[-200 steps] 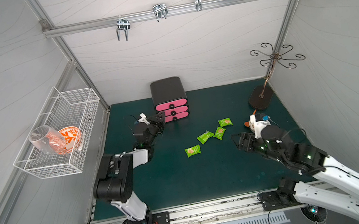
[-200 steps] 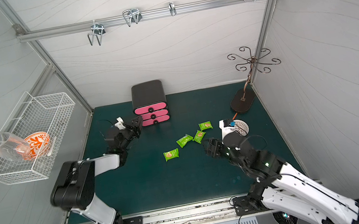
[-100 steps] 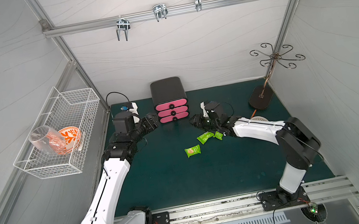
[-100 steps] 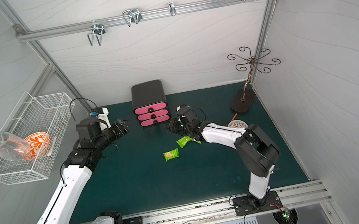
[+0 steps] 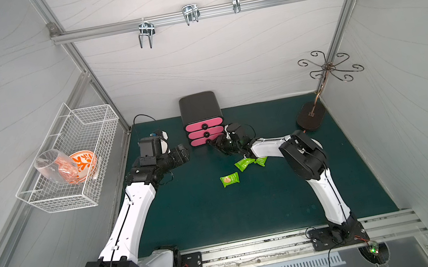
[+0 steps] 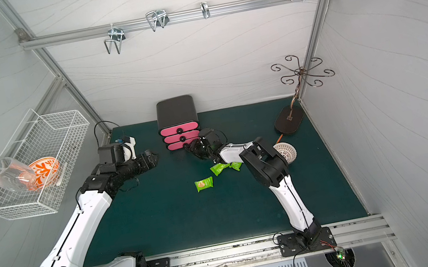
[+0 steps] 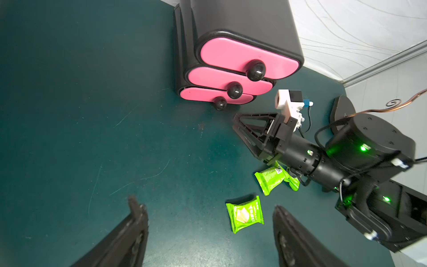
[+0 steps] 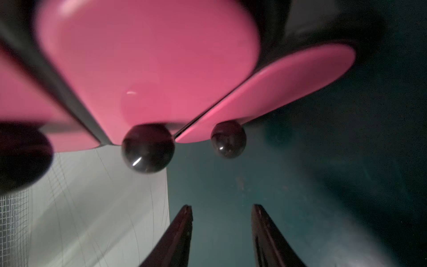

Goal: Place the cookies into the drawer by color
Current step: Open the drawer in the storage box.

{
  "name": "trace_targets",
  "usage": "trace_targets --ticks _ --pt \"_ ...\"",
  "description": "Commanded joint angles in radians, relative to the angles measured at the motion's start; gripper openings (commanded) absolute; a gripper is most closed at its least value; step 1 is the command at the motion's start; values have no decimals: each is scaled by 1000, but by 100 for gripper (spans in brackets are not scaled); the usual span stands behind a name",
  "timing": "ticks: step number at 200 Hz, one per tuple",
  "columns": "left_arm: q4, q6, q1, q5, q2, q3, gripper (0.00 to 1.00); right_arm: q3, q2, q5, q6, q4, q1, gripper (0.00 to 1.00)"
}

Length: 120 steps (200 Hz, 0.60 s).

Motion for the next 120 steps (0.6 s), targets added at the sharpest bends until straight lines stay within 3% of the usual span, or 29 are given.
trace_targets --ticks 1,76,120 --pt "-15 -10 15 -24 4 26 86 34 45 27 90 93 -9 47" --pt "-16 -60 52 39 21 30 85 79 163 46 191 226 -2 59" --pt "-1 -87 89 93 28 19 85 106 202 62 213 246 7 59"
